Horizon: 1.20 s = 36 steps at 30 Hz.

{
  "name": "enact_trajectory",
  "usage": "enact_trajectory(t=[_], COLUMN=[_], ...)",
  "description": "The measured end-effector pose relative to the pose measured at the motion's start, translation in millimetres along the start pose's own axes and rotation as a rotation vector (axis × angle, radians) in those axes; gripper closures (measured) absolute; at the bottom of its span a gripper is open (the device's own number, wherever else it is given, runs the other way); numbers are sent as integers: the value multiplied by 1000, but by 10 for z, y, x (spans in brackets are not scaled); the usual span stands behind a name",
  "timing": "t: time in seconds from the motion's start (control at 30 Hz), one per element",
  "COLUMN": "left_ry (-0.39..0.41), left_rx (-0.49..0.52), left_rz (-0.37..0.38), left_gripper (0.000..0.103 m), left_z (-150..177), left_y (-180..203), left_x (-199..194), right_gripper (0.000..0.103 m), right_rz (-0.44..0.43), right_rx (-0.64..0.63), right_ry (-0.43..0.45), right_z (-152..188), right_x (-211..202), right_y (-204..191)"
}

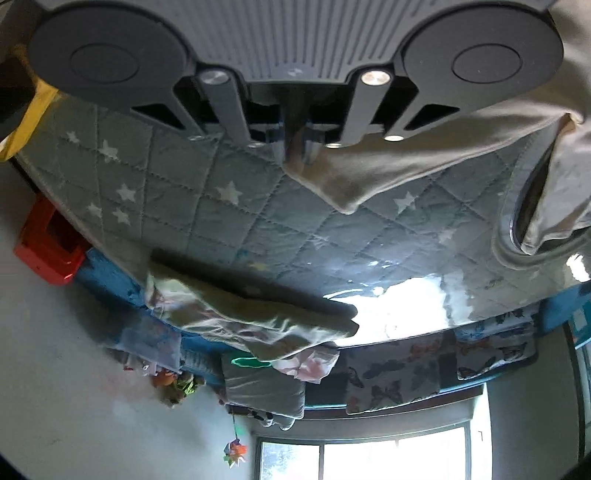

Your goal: Fold clothes

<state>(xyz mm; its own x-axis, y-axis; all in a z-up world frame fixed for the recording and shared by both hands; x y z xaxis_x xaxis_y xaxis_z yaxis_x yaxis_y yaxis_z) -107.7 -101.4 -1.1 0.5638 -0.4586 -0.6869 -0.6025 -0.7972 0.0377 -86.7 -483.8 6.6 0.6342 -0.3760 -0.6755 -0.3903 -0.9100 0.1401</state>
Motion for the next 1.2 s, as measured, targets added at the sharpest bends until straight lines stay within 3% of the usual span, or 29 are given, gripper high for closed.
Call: enact_trajectory(t=[0.13,0.23,0.43,0.7,0.83,0.97,1.2], left_ry=[6,27,71,0,1,6,29], left_rx=[21,14,10,3,-12,-39,-112], left_rz=[10,19,34,27,29,28,-34], left_gripper=[63,63,62,62,61,54,28], left_z=[27,-18,-104,81,116,91,-17], left_y=[13,-2,-9,3,-18,-45,-142], left_x=[-73,-129,-188,-44,-84,-149,-250], right_gripper=[80,63,58,58,58,56,40], right_rz=[-6,-101,-312,-564,-586,-583,-553], right_rx=[-49,-133,-353,-555,-626,-636,-539], right_ry=[43,77,105,126,98,103,133], right_z=[-47,-31,150,470,688,763,562], right_x=[-137,-366,-816,-1259,-1273,-1334,-1371], right_y=[-73,-310,-1038,-2022,-2264,-2263,-2062])
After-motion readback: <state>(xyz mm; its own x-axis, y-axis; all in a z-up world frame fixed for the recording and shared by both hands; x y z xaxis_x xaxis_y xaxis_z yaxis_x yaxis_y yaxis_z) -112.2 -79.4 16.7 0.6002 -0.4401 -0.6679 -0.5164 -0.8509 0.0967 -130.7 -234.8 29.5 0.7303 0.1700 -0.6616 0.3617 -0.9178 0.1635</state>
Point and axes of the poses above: each gripper's, at about its wrist camera, not at the fingertips, and x roughly the way its jaws point, y to its right, z to its underside, the point moved 3 cm from there along x, roughly the way its jaws point, and after that the axes turned 7 degrees about -x, right-handed, at the moved point
